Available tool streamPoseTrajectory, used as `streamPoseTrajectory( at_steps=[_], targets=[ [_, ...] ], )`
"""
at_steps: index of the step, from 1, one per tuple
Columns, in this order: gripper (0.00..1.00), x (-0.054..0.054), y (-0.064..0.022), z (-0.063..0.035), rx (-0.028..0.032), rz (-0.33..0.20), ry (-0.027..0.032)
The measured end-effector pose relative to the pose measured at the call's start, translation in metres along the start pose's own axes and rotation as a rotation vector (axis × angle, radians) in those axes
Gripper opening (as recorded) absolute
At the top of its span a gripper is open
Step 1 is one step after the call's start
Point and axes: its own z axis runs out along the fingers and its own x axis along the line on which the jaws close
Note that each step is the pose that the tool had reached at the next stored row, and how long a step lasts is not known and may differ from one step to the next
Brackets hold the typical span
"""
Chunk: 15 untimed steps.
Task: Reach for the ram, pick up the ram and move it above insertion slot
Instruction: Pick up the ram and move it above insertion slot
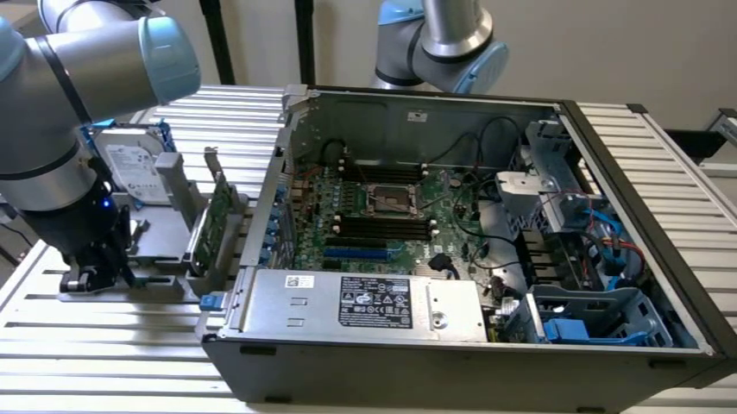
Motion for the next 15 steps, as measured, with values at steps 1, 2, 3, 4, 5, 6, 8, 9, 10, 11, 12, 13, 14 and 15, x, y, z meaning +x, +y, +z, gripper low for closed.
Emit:
streamPoseTrajectory(
  at_steps=[1, 2, 3, 4, 5, 6, 8, 9, 10, 11, 12, 13, 14, 15],
  targets=[
    [0.14, 0.0000, 0.0000, 0.0000, 0.0000, 0.006, -0.0002],
    [0.14, 0.0000, 0.0000, 0.0000, 0.0000, 0.013, -0.0005],
    [0.14, 0.0000, 0.0000, 0.0000, 0.0000, 0.021, -0.0007],
    [0.14, 0.0000, 0.0000, 0.0000, 0.0000, 0.024, -0.0008],
    [0.14, 0.0000, 0.0000, 0.0000, -0.0001, 0.025, -0.0008],
    [0.14, 0.0000, 0.0000, 0.0000, 0.0000, 0.025, -0.0008],
    [0.14, 0.0000, 0.0000, 0.0000, 0.0000, 0.025, -0.0008],
    [0.14, 0.0000, 0.0000, 0.0000, 0.0000, 0.025, -0.0009],
    [0.14, 0.0000, 0.0000, 0.0000, 0.0000, 0.025, -0.0009],
    [0.14, 0.0000, 0.0000, 0.0000, 0.0000, 0.025, -0.0009],
    [0.14, 0.0000, 0.0000, 0.0000, 0.0000, 0.026, -0.0009],
    [0.14, 0.0000, 0.0000, 0.0000, 0.0000, 0.027, -0.0009],
    [0.14, 0.0000, 0.0000, 0.0001, 0.0000, 0.028, -0.0009],
    [0.14, 0.0000, 0.0000, 0.0000, 0.0000, 0.028, -0.0010]
  ],
)
